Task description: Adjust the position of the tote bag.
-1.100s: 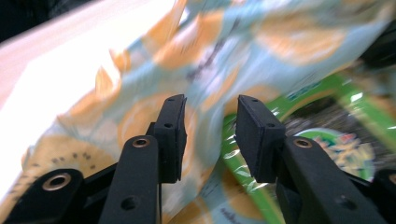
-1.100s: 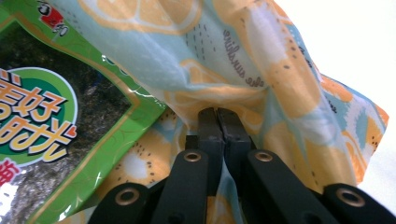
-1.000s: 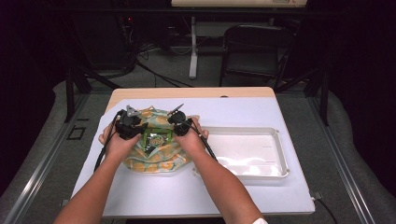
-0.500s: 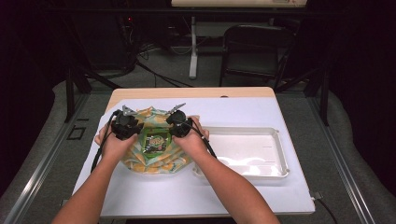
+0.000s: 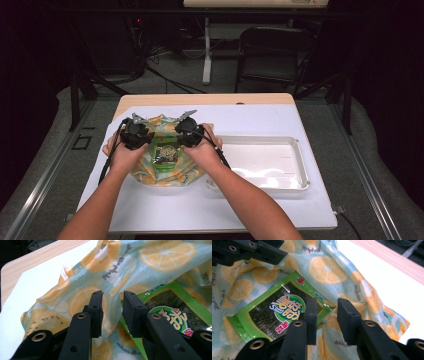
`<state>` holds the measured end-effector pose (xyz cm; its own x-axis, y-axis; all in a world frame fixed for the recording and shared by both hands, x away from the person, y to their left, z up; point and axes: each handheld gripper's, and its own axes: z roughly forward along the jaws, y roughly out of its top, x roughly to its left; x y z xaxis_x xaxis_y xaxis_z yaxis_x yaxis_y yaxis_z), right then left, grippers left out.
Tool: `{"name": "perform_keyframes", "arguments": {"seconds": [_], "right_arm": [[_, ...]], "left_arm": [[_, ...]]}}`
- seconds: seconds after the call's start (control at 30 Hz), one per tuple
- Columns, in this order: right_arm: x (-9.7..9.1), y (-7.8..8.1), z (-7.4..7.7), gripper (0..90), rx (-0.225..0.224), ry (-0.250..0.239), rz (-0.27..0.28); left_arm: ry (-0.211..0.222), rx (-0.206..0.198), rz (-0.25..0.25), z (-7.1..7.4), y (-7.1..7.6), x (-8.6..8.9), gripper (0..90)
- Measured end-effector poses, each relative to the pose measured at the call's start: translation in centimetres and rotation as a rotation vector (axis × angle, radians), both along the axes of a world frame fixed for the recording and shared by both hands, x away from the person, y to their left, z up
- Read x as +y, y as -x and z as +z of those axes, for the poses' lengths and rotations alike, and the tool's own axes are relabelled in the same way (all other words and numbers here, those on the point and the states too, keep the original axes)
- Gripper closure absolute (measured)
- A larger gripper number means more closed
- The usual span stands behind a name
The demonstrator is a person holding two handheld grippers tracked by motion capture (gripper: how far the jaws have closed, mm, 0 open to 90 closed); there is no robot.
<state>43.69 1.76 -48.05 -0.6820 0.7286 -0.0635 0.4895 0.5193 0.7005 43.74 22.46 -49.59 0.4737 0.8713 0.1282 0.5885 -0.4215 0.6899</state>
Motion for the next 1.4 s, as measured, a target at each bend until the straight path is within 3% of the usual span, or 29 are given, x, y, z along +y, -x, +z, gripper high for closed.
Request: {"name": "perform_keyframes", "arguments": {"seconds": [0.13, 0.33, 0.43, 0.67, 0.8, 0.9, 1.1, 1.4], "right_arm": [[0.2, 0.2, 0.6, 64.7, -0.02, 0.011, 0.012], [0.7, 0.2, 1.1, 61.8, -0.035, 0.081, 0.07], [1.1, 0.0, 1.0, 59.3, -0.057, 0.1, 0.072], [2.2, -0.9, 0.3, 54.0, -0.063, 0.082, 0.088], [3.0, -1.7, -0.6, 51.9, -0.088, 0.147, 0.104], [3.3, -2.3, -1.2, 51.9, -0.093, 0.179, 0.102], [2.9, -3.7, -2.9, 52.9, -0.044, 0.234, 0.084], [2.3, -4.8, -4.1, 61.2, 0.033, 0.232, 0.066]], "left_arm": [[0.009, -0.004, -0.016, 0.3, 0.2, -0.2, 69.2], [0.02, -0.049, -0.02, 0.6, 0.4, -0.3, 69.2], [0.019, -0.034, -0.027, 0.9, 0.4, -0.2, 69.7], [0.016, -0.019, -0.02, 0.6, 0.2, 0.0, 68.5], [0.018, -0.018, -0.012, 0.2, -0.2, 0.1, 67.5], [0.002, 0.006, -0.007, -0.1, -0.5, 0.2, 67.0], [-0.005, 0.015, -0.006, -0.5, -0.8, 0.4, 66.4], [-0.021, 0.05, -0.009, -0.8, -0.7, 0.5, 65.7]]}}
